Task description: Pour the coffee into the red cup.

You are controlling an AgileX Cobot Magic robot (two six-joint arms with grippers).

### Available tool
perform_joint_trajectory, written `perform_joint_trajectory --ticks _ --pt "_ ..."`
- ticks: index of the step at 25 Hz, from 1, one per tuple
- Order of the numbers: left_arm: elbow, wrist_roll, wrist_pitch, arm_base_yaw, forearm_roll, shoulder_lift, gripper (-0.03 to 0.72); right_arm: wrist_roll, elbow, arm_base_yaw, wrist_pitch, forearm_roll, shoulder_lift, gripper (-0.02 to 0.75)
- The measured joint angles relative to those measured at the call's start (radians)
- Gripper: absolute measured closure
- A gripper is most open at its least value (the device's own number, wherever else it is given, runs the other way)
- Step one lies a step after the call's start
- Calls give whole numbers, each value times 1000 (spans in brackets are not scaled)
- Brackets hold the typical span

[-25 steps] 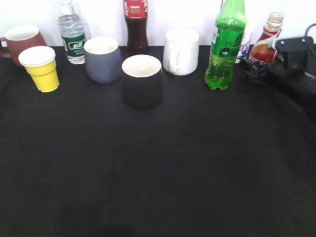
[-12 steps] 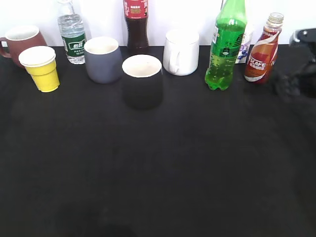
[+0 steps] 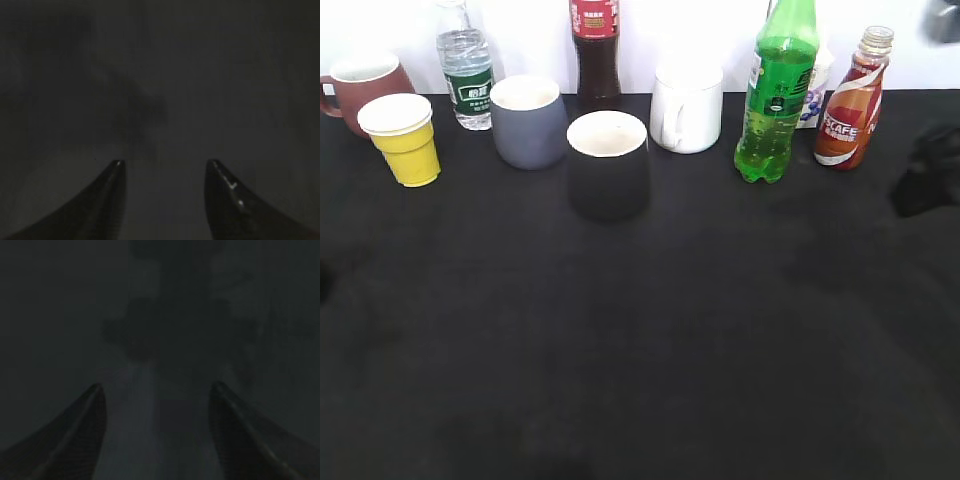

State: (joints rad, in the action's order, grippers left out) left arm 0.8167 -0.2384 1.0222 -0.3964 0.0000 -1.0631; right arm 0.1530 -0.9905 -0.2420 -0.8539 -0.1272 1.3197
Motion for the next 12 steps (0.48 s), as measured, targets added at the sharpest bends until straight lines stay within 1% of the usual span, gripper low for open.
perform_joint_trajectory --ticks 1,2,5,8,9,12 --pt "39 25 97 0 -11 14 299 1 0 0 -36 -18 -37 232" --pt "53 41 159 0 -11 37 299 1 0 0 -70 -25 -71 232" --pt "58 52 191 0 -12 190 298 2 0 0 -203 -24 -196 230" --pt "57 113 196 0 -11 439 236 -8 0 -1 -297 -22 -387 200" --pt "40 123 196 0 -11 503 225 -13 0 -1 -316 -21 -454 198" --pt "-96 126 197 0 -11 664 221 -93 26 -1 -320 41 -675 197"
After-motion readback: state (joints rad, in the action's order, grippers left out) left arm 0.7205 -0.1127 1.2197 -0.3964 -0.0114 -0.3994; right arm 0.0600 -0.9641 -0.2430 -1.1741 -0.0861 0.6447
